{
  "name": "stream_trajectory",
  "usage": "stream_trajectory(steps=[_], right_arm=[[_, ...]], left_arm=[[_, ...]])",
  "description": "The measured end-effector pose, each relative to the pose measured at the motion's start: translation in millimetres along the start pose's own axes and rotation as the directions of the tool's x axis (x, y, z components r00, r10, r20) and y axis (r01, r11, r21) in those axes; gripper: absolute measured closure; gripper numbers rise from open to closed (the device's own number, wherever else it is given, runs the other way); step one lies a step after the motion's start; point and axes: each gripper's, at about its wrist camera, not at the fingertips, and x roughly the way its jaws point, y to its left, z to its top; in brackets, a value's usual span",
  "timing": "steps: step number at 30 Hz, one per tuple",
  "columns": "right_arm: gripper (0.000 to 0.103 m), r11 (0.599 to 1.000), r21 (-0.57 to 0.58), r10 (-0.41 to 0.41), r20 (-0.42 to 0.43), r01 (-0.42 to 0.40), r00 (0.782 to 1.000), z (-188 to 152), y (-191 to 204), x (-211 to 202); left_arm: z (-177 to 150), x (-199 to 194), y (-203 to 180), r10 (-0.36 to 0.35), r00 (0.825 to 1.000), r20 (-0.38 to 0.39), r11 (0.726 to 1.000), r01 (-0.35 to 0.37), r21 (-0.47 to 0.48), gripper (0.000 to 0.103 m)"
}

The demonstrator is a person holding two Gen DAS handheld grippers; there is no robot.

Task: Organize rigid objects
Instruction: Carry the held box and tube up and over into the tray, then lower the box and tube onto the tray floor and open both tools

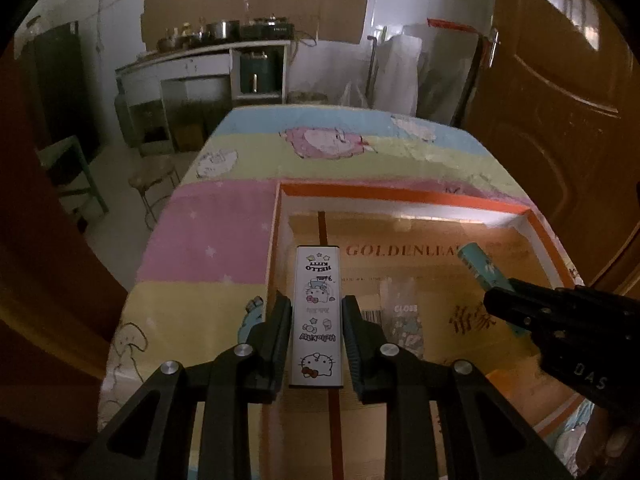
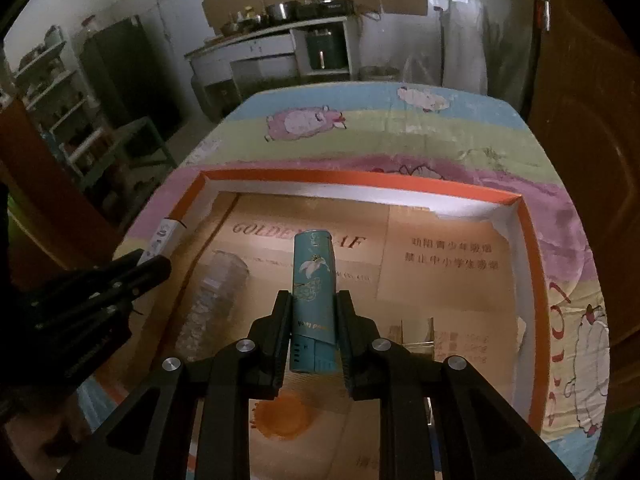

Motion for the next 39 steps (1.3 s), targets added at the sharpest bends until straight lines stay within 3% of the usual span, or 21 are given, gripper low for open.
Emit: stream_trajectory(steps=[9, 27, 34, 39], right_arm=[[0.081, 1.000, 0.010, -0.007, -0.036, 0.007, 0.999, -5, -4, 13], [0.080, 1.000, -0.002, -0.017, -0.041, 0.017, 0.999, -8, -4, 17], [0.079, 1.000, 0.003, -0.011, -0.042, 0.012, 0.999, -9, -3, 17], [0.074, 1.000, 0.005, 0.000, -0.042, 0.000, 0.999, -10, 0, 17]], left_arm=[[-6, 15, -8, -0.008, 0.999, -0.049, 0.999, 0.010, 0.036, 0.077], [-11, 21, -19, 0.006, 0.999, -0.039, 0.996, -0.003, 0.088, 0.076], [-11, 17, -17, -0.010, 0.999, -0.032, 0.997, 0.012, 0.079, 0.071], [-11, 11, -16, -0.010, 1.000, -0.008, 0.997, 0.011, 0.079, 0.062]])
